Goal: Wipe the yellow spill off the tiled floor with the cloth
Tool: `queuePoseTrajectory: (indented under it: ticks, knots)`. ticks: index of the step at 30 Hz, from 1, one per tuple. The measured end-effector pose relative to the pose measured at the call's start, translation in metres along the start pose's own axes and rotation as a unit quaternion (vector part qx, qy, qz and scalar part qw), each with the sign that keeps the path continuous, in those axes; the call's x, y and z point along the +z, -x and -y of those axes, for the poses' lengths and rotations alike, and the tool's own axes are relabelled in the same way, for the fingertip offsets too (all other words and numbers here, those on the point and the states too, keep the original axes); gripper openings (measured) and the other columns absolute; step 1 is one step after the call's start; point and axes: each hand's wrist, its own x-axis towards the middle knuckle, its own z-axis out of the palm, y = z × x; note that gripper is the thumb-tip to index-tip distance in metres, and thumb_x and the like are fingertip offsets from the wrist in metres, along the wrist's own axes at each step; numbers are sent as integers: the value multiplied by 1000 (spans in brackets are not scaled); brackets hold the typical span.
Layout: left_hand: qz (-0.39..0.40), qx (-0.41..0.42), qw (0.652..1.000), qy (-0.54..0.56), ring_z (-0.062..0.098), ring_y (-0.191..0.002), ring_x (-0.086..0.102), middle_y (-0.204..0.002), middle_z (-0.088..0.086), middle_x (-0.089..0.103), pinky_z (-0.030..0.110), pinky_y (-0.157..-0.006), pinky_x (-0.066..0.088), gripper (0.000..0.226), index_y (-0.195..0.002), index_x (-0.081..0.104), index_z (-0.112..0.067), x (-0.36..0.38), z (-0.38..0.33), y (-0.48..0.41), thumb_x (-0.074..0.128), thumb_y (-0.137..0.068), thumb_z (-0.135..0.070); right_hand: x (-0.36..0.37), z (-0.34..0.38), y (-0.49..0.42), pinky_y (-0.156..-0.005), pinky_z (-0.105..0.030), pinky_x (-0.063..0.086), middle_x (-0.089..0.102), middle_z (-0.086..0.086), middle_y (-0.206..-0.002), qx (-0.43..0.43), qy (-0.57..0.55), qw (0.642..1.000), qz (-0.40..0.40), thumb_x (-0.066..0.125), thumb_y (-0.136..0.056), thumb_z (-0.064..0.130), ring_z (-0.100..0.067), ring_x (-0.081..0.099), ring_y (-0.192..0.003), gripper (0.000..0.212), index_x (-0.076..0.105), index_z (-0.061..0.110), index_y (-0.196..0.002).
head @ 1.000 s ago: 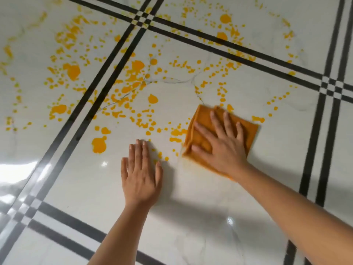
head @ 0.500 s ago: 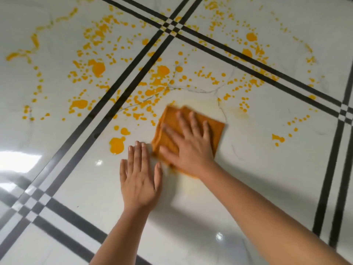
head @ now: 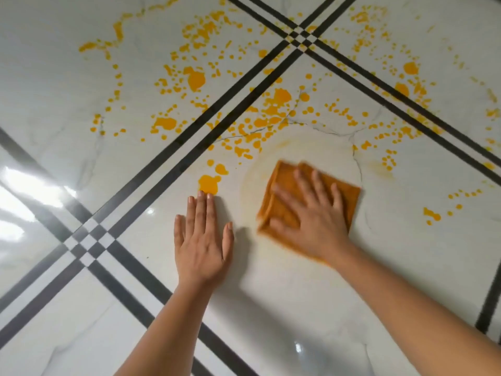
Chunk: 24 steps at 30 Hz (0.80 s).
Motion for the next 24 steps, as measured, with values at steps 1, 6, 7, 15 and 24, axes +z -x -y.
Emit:
queuePoseTrajectory:
  ticks: [1,6,7,15,24]
  knots:
    - [-1,-2,1000,3,10,-141,-10,-152,-6,-8,31,-113,-10,70,-147,1,-16,-1,2,-2,5,-88,-53,-2,5,-28,-110,-58,12,14,-1,-158,74,-10,997,-14,27,-76,77,-32,10,-144,71,24,50,-141]
    - [-25,-23,999,8,9,-141,-13,-154,-4,-8,32,-114,-10,70,-147,-3,-19,-9,22,-23,4,-87,-54,5,71,-46,-110,-60,12,15,-4,-157,-58,-11,998,-4,31,-79,73,-33,11,-144,69,27,47,-142]
    - [-27,-35,999,4,8,-140,-14,-155,-4,-8,32,-113,-10,71,-148,-2,-18,-13,28,-26,3,-87,-54,8,63,-26,-109,-59,17,22,-3,-156,-111,1,994,-14,32,-77,73,-32,19,-143,68,32,47,-140]
    - [-29,-63,997,-22,6,-140,-14,-157,-4,-4,34,-115,-8,75,-149,3,-20,-28,81,-43,0,-84,-57,-2,102,-126,-109,-62,-3,-3,-8,-159,75,-21,997,26,22,-83,74,-36,-8,-143,73,10,41,-147]
    - [-43,-84,995,-9,7,-140,-13,-156,-5,-2,31,-113,-12,74,-149,5,-19,-32,92,-27,0,-85,-57,-4,128,-148,-110,-61,-1,-1,-5,-159,54,-9,998,26,19,-81,76,-34,-6,-144,72,12,45,-146]
